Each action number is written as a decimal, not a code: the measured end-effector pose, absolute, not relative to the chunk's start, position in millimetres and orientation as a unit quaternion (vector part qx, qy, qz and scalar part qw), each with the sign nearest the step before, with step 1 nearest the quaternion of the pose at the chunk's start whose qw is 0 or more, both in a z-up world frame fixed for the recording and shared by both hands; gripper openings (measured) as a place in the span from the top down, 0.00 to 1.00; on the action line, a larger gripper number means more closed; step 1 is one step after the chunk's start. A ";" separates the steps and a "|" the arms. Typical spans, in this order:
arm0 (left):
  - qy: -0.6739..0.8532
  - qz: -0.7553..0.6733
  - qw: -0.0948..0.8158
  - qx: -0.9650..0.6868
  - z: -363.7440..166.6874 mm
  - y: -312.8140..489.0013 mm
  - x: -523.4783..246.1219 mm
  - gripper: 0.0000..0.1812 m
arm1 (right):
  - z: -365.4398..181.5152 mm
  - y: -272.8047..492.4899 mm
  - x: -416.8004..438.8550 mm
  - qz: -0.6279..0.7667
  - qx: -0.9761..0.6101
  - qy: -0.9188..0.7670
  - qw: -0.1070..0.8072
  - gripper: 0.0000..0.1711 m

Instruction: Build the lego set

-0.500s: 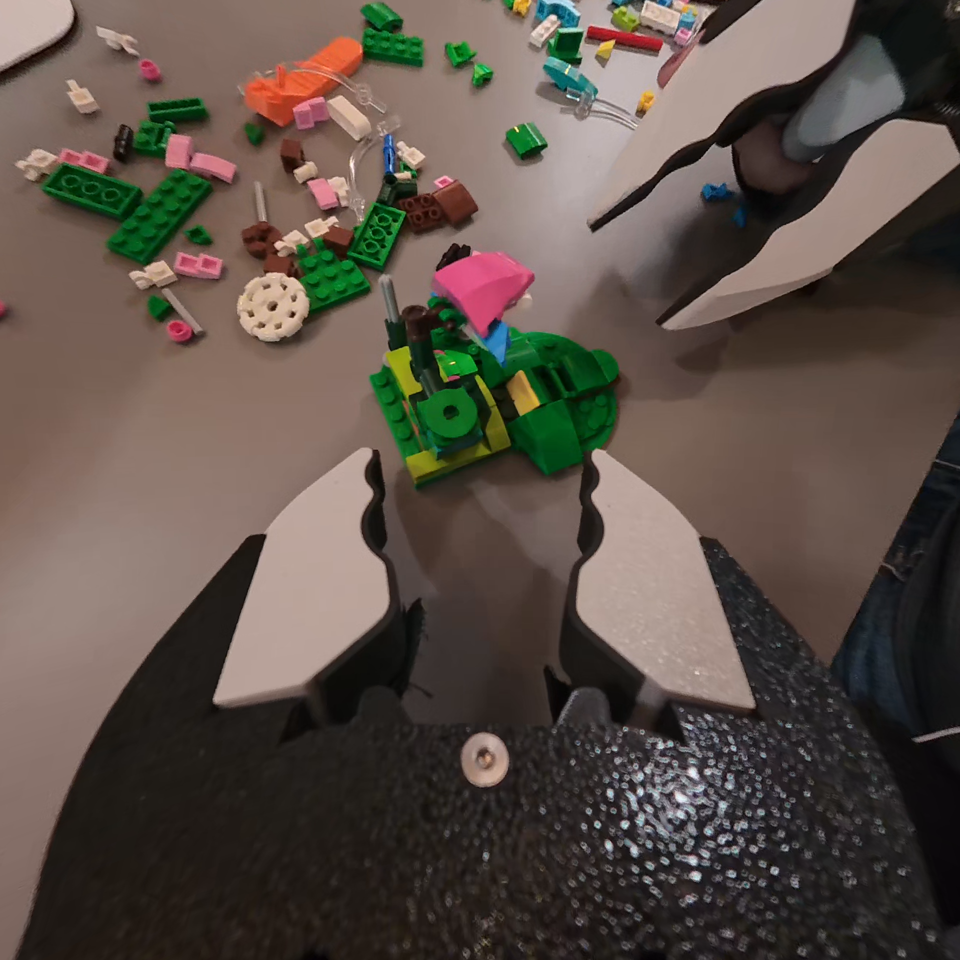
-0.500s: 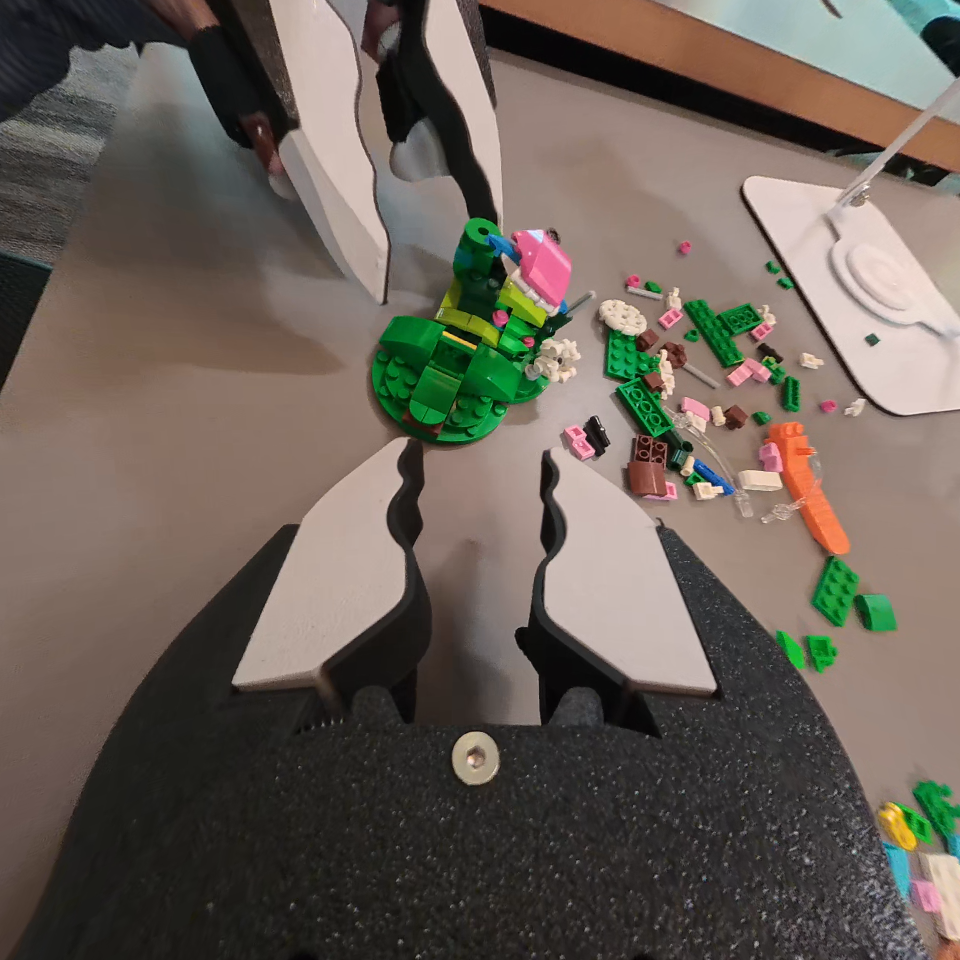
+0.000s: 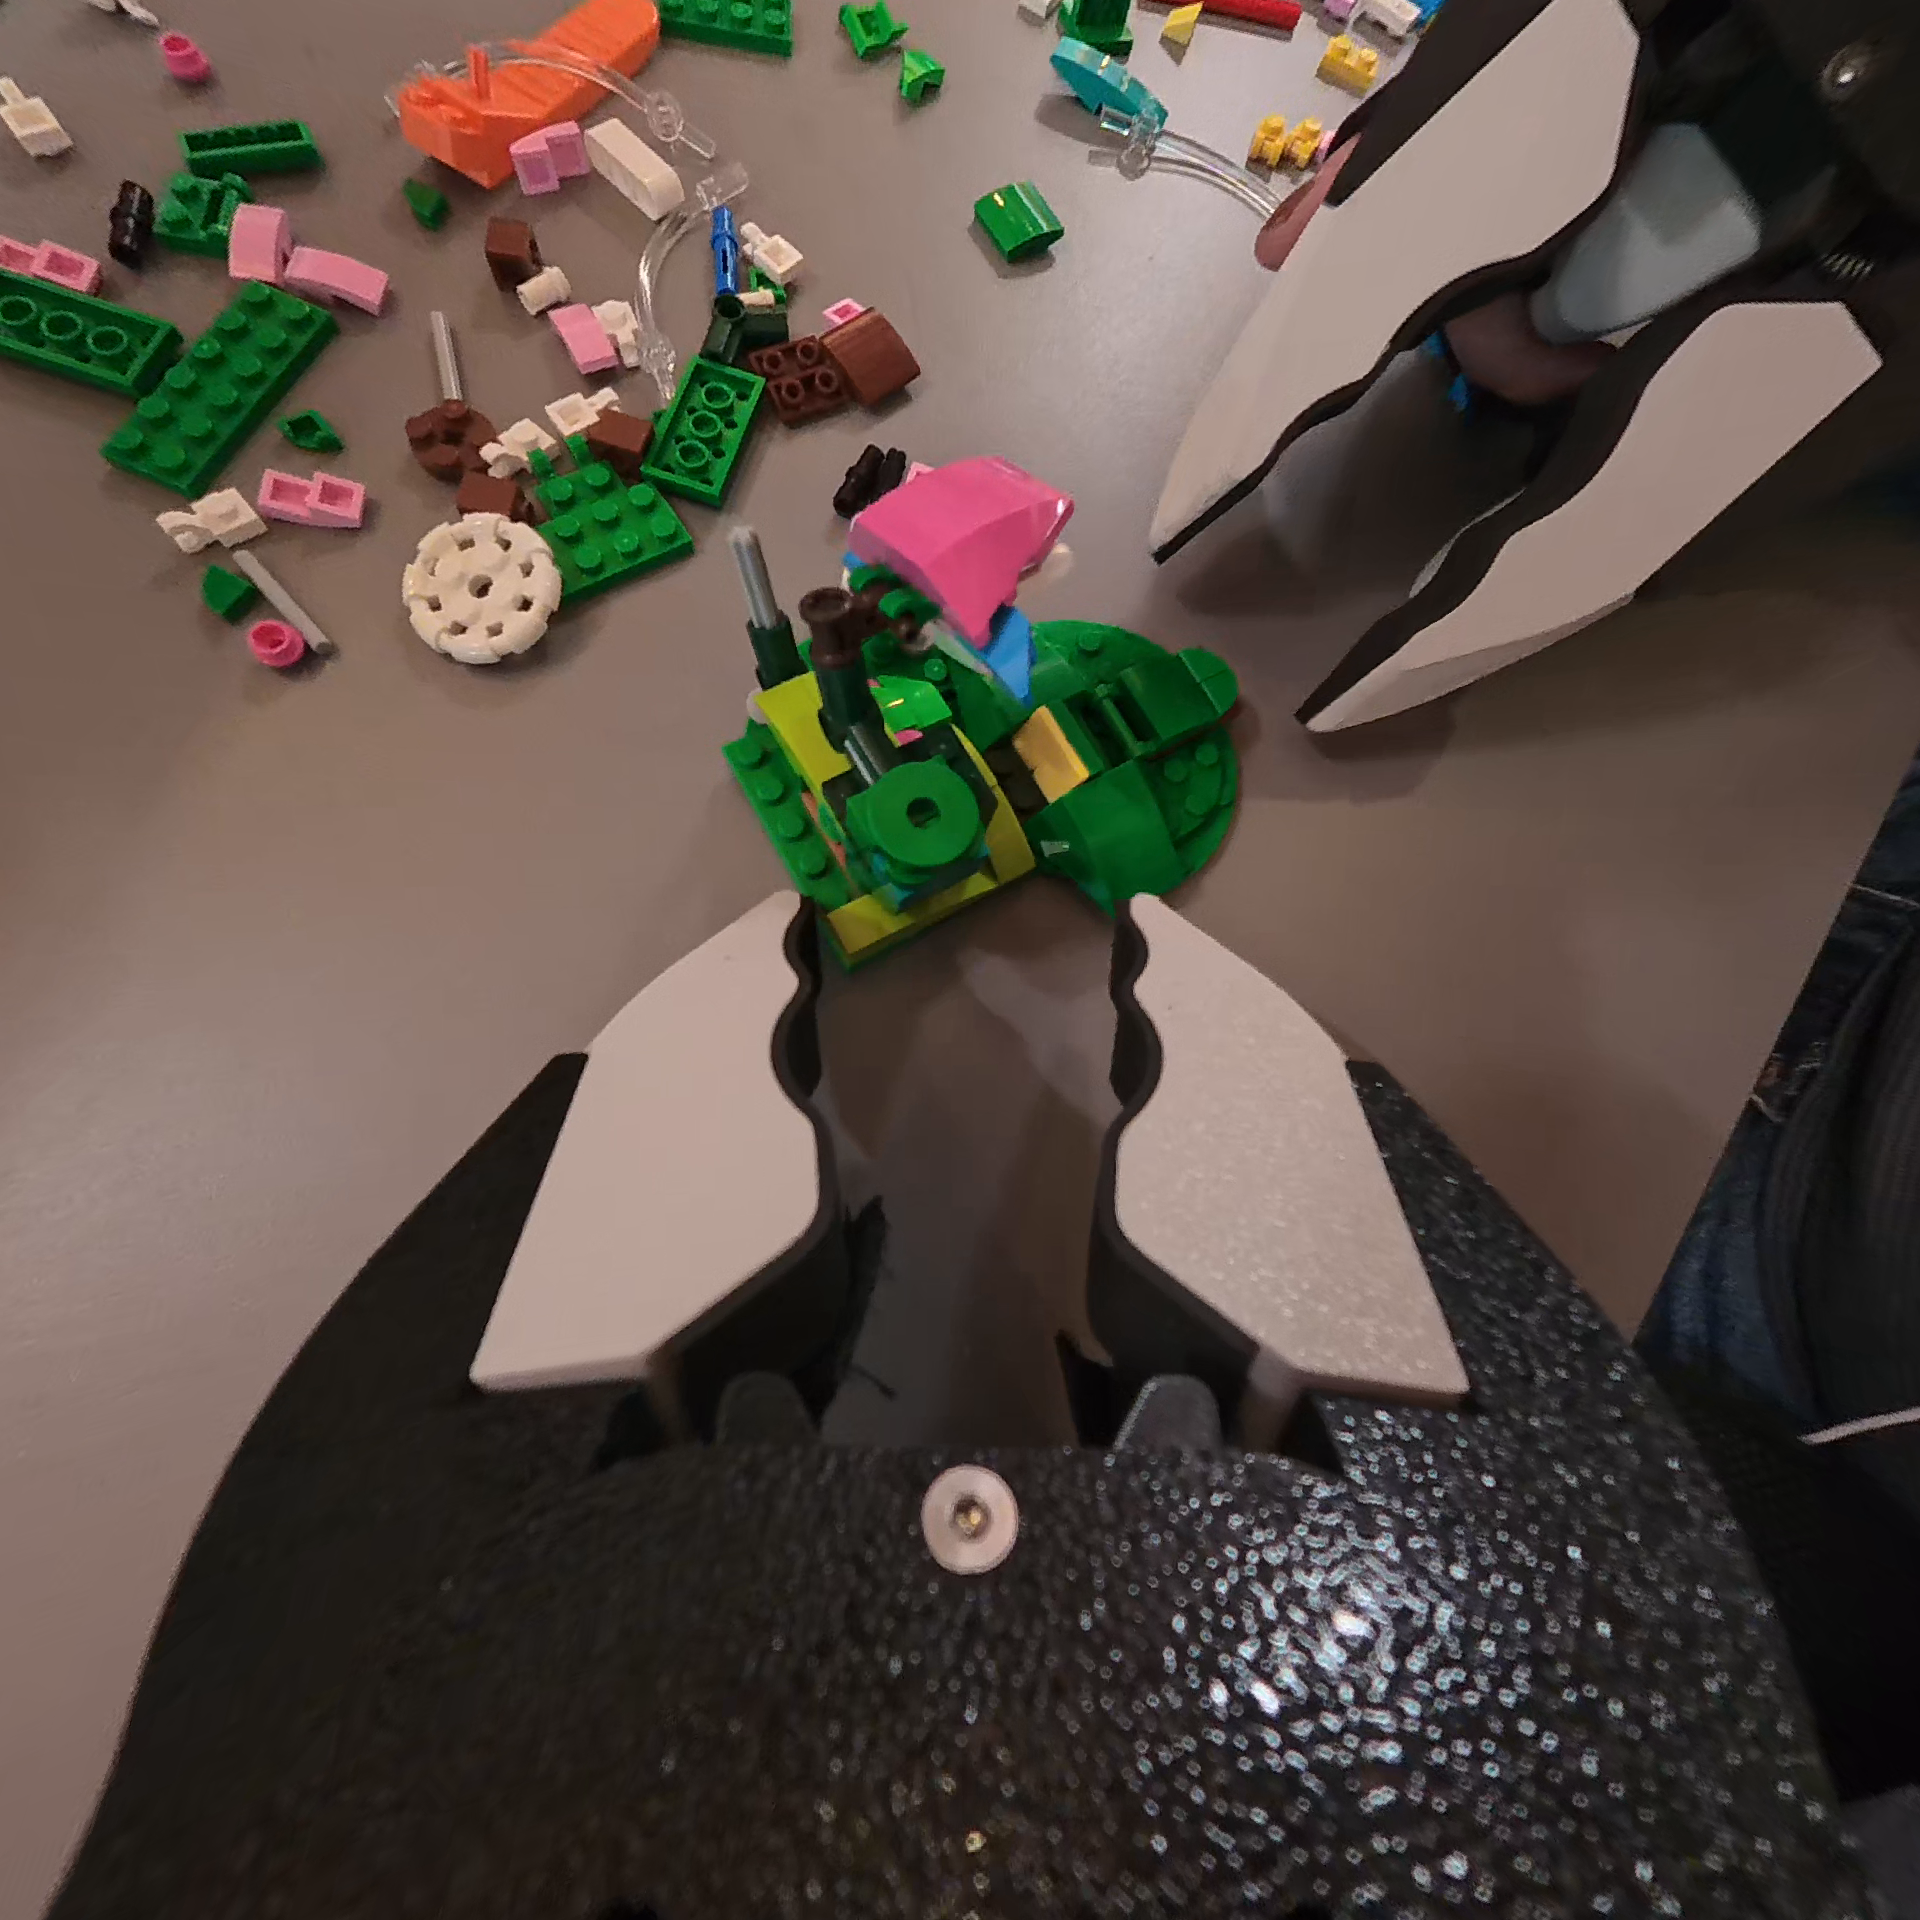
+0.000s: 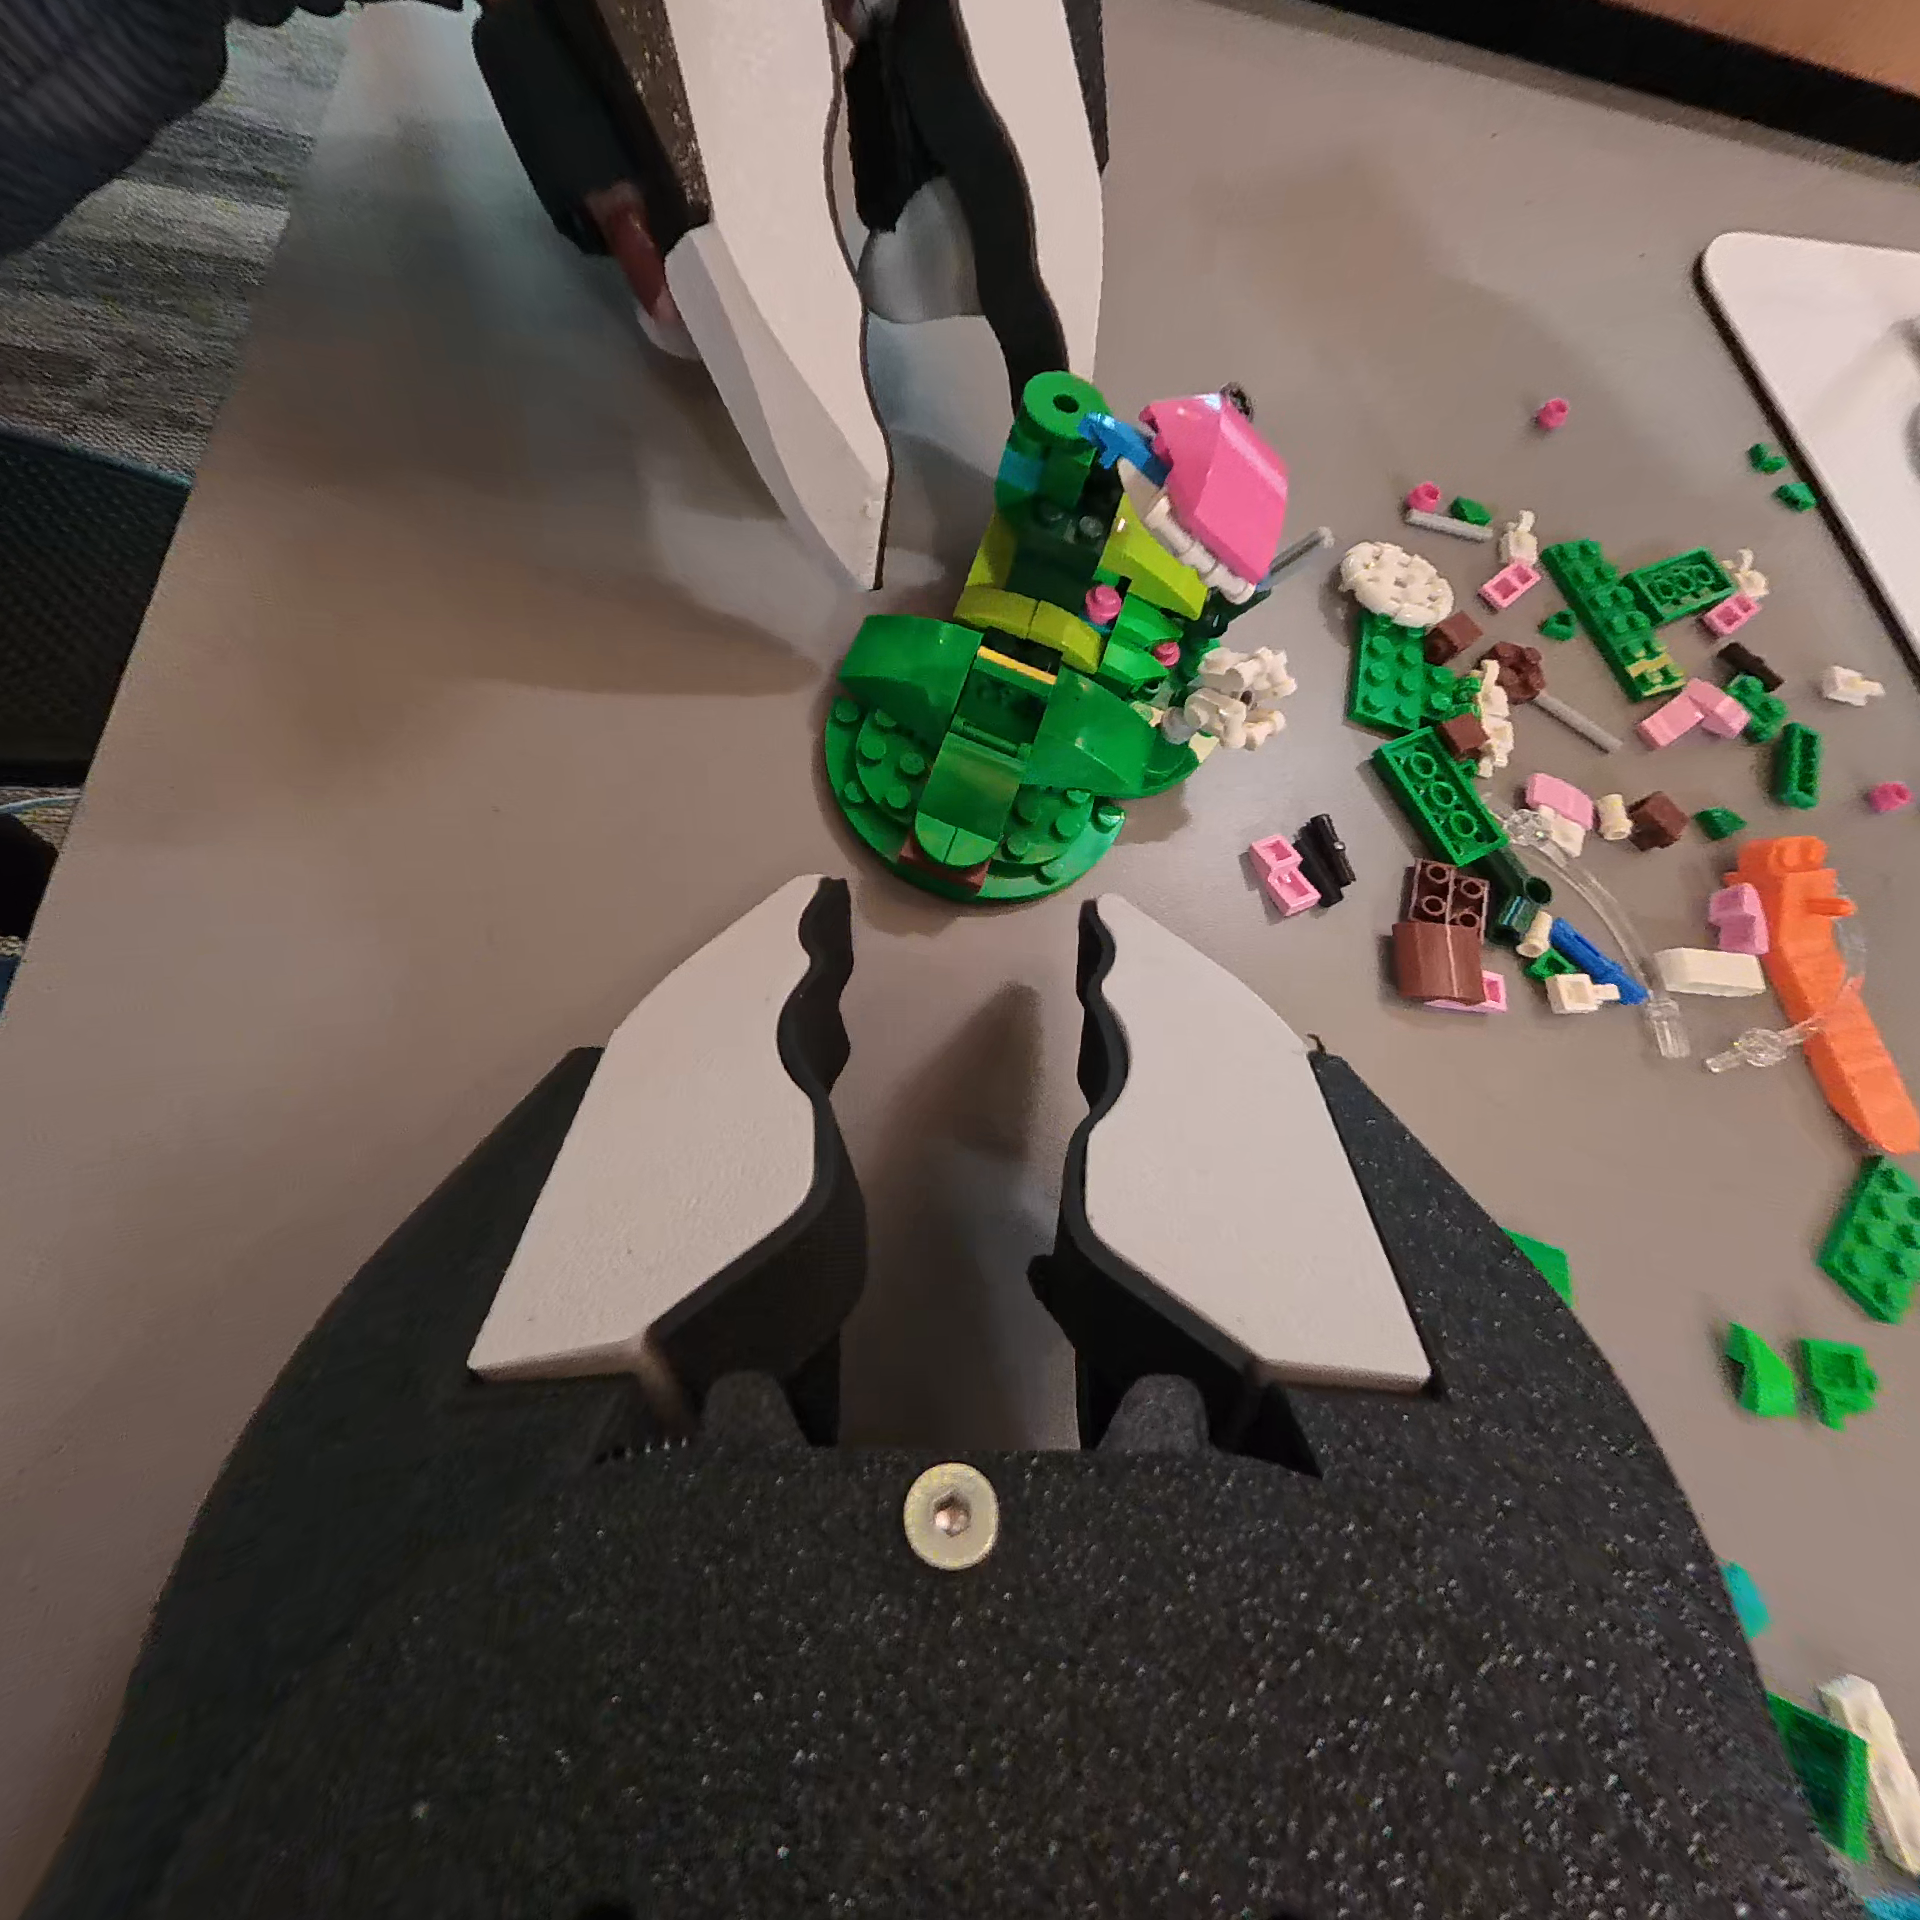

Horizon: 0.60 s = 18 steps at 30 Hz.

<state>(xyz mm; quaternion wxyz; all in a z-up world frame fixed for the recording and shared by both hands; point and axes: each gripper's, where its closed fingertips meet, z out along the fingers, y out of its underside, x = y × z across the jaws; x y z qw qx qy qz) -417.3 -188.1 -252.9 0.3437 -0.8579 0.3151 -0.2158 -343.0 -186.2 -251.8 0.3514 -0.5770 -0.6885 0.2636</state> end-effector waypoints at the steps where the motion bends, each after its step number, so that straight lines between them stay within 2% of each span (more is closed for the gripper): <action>1: 0.315 -0.214 0.343 -0.858 -253.0 -187.8 -417.6 0.71 | -252.0 -186.0 -343.6 0.266 -0.580 -0.686 0.349 0.75; 11: 0.292 -0.178 0.344 -0.874 -258.2 -183.4 -434.4 0.72 | -259.7 -197.8 -351.6 0.305 -0.616 -0.678 0.262 0.66; 18: 0.219 -0.104 0.373 -0.895 -254.9 -165.7 -466.4 0.78 | -254.6 -213.7 -367.4 0.331 -0.606 -0.679 0.248 0.64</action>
